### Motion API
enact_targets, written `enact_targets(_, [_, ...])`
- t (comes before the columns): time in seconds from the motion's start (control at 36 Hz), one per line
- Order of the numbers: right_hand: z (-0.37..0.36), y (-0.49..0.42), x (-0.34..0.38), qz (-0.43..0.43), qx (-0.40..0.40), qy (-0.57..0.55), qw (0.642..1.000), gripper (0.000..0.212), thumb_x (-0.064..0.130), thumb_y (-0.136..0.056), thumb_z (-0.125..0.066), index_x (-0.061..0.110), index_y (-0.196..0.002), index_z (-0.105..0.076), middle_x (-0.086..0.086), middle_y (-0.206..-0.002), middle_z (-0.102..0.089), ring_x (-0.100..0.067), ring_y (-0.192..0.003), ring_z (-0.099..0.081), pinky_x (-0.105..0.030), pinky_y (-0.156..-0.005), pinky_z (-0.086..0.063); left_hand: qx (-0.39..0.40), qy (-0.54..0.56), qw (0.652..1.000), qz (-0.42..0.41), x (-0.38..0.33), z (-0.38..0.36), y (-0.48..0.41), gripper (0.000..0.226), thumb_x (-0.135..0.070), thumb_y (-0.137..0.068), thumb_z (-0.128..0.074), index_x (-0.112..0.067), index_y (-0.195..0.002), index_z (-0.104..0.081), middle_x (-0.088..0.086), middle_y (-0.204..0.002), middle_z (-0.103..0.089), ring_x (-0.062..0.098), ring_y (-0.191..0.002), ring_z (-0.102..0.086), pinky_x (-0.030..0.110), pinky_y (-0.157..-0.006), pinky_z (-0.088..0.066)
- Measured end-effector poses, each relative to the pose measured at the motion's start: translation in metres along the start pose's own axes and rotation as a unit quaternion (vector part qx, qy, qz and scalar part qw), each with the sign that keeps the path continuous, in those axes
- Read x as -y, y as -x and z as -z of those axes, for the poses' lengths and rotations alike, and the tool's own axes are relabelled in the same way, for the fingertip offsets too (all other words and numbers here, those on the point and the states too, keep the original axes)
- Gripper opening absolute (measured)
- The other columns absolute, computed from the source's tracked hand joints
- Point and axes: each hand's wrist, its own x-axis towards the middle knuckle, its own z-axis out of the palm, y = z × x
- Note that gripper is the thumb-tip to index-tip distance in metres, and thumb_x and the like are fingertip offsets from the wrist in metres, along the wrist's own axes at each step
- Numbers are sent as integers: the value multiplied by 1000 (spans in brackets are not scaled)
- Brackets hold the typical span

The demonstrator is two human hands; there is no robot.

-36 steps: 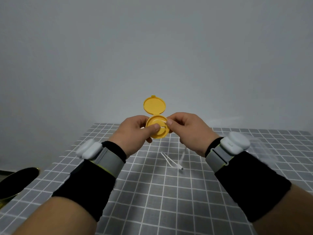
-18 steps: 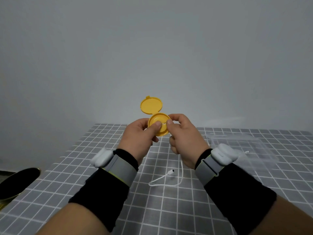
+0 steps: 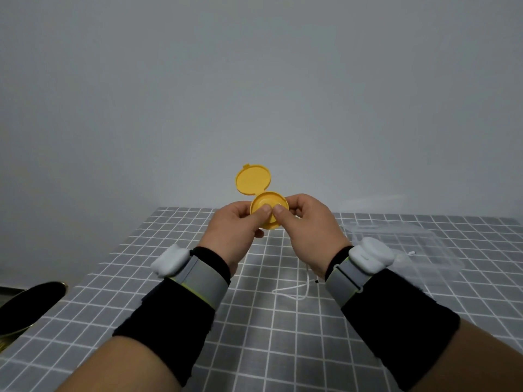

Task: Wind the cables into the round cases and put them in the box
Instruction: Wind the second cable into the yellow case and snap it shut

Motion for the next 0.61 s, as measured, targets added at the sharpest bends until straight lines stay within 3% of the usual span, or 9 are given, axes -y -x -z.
enact_targets(0.11, [3,-2,2,-1,6,47,999,18,32,-94,-64,18,-104,-66,4,-98,-69,-13,-94,-64,-32,-86,-52,-4,-86,996,22,-1,5,-5,36,-39,-90,-67,-3,-90,-71,4,-77,-67,17,-72,-60,31,-68,-49])
enact_targets(0.19, [9,-6,4,7,26,122,992,18,34,-94,-62,19,-104,-65,4,-97,-66,-13,-92,-61,-28,-80,-47,-62,-180,982,0,-2,11,-10,45,-50,-86,-68,-5,-92,-70,-9,-71,-65,9,-71,-60,29,-72,-47])
enact_targets(0.25, [14,-8,5,14,53,168,984,16,34,-95,-61,20,-102,-63,6,-93,-63,-12,-87,-58,-27,-75,-43,-134,-246,959,-37,-4,16,-12,54,-56,-79,-72,-14,-111,-63,-5,-99,-66,16,-100,-61,35,-90,-48])
enact_targets(0.31, [18,-10,8,28,82,213,973,11,34,-95,-60,23,-98,-61,7,-91,-61,-12,-85,-57,-28,-74,-42,-167,-331,922,-115,-5,20,-14,74,-56,-75,-74,-16,-132,-50,3,-131,-54,26,-128,-46,41,-109,-37])
enact_targets(0.36, [21,-12,12,49,112,257,959,11,35,-94,-59,24,-97,-61,5,-93,-63,-15,-87,-58,-31,-76,-46,-117,-409,885,-188,-8,21,-14,87,-53,-76,-75,-19,-146,-37,4,-152,-37,28,-145,-24,44,-117,-24])
enact_targets(0.42, [23,-12,17,71,141,284,946,13,35,-94,-59,23,-98,-63,4,-95,-65,-16,-89,-60,-33,-79,-49,-11,-483,850,-207,-12,22,-15,86,-52,-80,-72,-27,-151,-31,-4,-162,-24,24,-153,-5,47,-121,-16])
enact_targets(0.47, [25,-11,22,80,162,299,937,16,35,-95,-58,23,-103,-65,4,-97,-66,-15,-91,-60,-34,-83,-50,81,-518,828,-198,-14,22,-17,71,-50,-85,-69,-31,-147,-40,-10,-160,-29,20,-154,-1,46,-122,-10])
enact_targets(0.53, [26,-11,25,86,177,311,930,17,36,-95,-58,26,-105,-65,6,-98,-66,-14,-92,-61,-34,-84,-51,129,-529,819,-182,-14,21,-15,50,-48,-89,-65,-33,-135,-53,-10,-149,-47,18,-152,-14,45,-122,-9])
enact_targets(0.61, [28,-9,24,94,193,311,926,15,37,-94,-59,29,-105,-66,9,-98,-66,-11,-91,-60,-31,-83,-51,132,-525,822,-176,-13,20,-11,28,-47,-88,-66,-27,-108,-65,-6,-106,-66,22,-117,-56,38,-103,-37])
